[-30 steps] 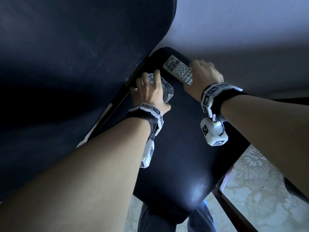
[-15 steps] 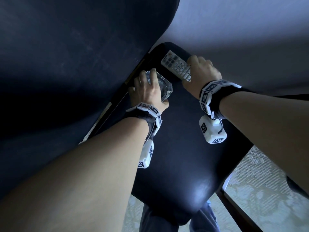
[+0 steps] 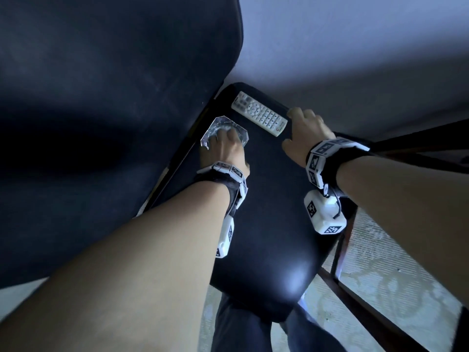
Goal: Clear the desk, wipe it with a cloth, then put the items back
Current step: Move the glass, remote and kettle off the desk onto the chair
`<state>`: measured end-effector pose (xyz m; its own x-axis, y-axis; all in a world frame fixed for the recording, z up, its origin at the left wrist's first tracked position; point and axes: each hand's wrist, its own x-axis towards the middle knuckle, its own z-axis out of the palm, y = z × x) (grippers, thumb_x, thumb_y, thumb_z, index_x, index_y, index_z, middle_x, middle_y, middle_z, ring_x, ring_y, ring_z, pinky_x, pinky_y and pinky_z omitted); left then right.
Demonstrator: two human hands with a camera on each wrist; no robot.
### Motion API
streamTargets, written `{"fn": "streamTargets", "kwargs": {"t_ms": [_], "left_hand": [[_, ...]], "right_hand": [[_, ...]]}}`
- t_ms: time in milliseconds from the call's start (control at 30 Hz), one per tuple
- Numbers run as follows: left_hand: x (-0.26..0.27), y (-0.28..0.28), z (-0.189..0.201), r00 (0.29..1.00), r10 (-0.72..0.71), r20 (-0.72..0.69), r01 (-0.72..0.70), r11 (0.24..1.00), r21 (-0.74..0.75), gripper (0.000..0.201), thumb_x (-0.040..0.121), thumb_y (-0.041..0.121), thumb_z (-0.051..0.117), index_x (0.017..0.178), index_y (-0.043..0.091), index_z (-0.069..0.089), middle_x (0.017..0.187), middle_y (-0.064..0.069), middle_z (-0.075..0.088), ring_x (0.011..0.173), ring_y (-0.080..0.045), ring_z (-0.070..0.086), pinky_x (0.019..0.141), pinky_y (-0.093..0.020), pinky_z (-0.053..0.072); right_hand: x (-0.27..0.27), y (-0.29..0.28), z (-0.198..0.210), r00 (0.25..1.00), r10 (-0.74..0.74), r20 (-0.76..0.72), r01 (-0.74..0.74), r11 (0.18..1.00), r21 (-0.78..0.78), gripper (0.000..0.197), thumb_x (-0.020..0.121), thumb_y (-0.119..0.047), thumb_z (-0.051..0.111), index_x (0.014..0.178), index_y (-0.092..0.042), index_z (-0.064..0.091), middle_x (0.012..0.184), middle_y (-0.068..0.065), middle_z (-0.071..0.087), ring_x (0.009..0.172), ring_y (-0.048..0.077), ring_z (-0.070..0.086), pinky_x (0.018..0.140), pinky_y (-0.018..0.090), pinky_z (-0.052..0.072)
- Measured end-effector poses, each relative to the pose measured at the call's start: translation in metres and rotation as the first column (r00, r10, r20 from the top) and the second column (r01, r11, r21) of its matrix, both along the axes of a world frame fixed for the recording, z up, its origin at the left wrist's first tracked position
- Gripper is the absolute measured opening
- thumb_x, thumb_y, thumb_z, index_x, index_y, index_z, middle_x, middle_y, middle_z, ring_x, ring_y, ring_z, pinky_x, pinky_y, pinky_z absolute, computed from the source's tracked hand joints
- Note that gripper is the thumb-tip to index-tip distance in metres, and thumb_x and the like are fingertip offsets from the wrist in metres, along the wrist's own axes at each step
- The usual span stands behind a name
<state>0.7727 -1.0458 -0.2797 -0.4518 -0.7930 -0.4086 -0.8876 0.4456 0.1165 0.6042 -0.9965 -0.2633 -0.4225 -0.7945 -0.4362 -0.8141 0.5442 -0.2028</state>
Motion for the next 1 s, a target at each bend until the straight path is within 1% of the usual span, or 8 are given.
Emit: {"fn": "streamTargets", "kwargs": {"t_ms": [200,400,500,667,767,833,933,1000], "left_hand": [[-0.018,0.043,0.098,0.99,-0.125,0.07,0.112,0.981,0.159,0.023,0.09,0.027,0.062,0.102,0.01,0.052,0.11,-0.01,0.063,0.089,-0.029,0.06,0.068,-0.036,0.047],[-0.06,0.128,0.216,0.964,-0.243,0.104,0.23,0.965,0.126,0.035,0.09,0.024,0.064,0.122,0.008,0.059,0.121,-0.013,0.064,0.111,-0.034,0.062,0.095,-0.047,0.051],[-0.08,0.181,0.297,0.947,-0.318,0.04,0.313,0.945,0.092,0.034,0.089,0.019,0.063,0.121,0.008,0.062,0.121,-0.012,0.065,0.112,-0.032,0.063,0.09,-0.031,0.045],[-0.127,0.262,0.429,0.923,-0.377,-0.078,0.374,0.926,-0.048,0.032,0.083,0.02,0.064,0.114,0.013,0.065,0.116,-0.013,0.066,0.105,-0.035,0.063,0.093,-0.047,0.052],[-0.161,0.318,0.502,0.856,-0.499,-0.138,0.477,0.863,-0.164,0.032,0.085,0.022,0.061,0.116,0.015,0.066,0.115,-0.011,0.067,0.102,-0.032,0.064,0.083,-0.033,0.052],[-0.183,0.356,0.543,0.791,-0.585,-0.177,0.547,0.807,-0.225,0.035,0.087,0.022,0.06,0.121,0.017,0.064,0.119,-0.011,0.066,0.105,-0.032,0.063,0.079,-0.033,0.05],[-0.206,0.414,0.588,0.693,-0.681,-0.236,0.616,0.73,-0.296,0.028,0.083,0.022,0.06,0.11,0.018,0.068,0.113,-0.01,0.068,0.099,-0.034,0.064,0.076,-0.031,0.05],[-0.214,0.453,0.605,0.621,-0.742,-0.252,0.665,0.669,-0.332,0.025,0.086,0.027,0.061,0.109,0.019,0.067,0.11,-0.008,0.068,0.097,-0.033,0.064,0.075,-0.03,0.048]], "right_hand": [[-0.015,0.054,0.087,0.996,-0.029,0.087,0.025,0.999,0.042,0.03,0.085,-0.021,0.056,0.115,-0.018,0.057,0.106,0.008,0.062,0.09,0.03,0.059,0.069,0.03,0.046],[-0.018,0.145,0.203,0.994,-0.039,0.105,0.041,0.999,-0.01,0.027,0.08,-0.023,0.053,0.105,-0.023,0.066,0.107,0.007,0.064,0.089,0.032,0.063,0.073,0.033,0.053],[-0.027,0.207,0.274,0.998,-0.023,0.052,0.025,0.998,-0.056,0.025,0.085,-0.02,0.052,0.103,-0.018,0.069,0.106,0.01,0.065,0.089,0.032,0.064,0.069,0.029,0.044],[-0.077,0.304,0.397,0.984,-0.153,-0.088,0.134,0.972,-0.194,0.027,0.089,-0.017,0.052,0.108,-0.008,0.068,0.113,0.014,0.068,0.102,0.034,0.065,0.08,0.033,0.052],[-0.101,0.369,0.468,0.941,-0.311,-0.134,0.26,0.918,-0.299,0.02,0.09,-0.024,0.055,0.102,-0.012,0.066,0.107,0.012,0.066,0.096,0.033,0.064,0.073,0.03,0.045],[-0.111,0.413,0.507,0.897,-0.42,-0.139,0.345,0.861,-0.373,0.02,0.086,-0.02,0.055,0.097,-0.013,0.069,0.102,0.012,0.068,0.092,0.034,0.064,0.074,0.034,0.052],[-0.12,0.483,0.55,0.817,-0.555,-0.156,0.443,0.778,-0.445,0.026,0.083,-0.015,0.052,0.1,-0.015,0.072,0.102,0.013,0.067,0.095,0.035,0.065,0.082,0.038,0.056],[-0.124,0.533,0.566,0.759,-0.624,-0.186,0.504,0.743,-0.44,0.023,0.083,-0.017,0.051,0.097,-0.014,0.069,0.103,0.013,0.066,0.091,0.035,0.064,0.076,0.035,0.053]]}}
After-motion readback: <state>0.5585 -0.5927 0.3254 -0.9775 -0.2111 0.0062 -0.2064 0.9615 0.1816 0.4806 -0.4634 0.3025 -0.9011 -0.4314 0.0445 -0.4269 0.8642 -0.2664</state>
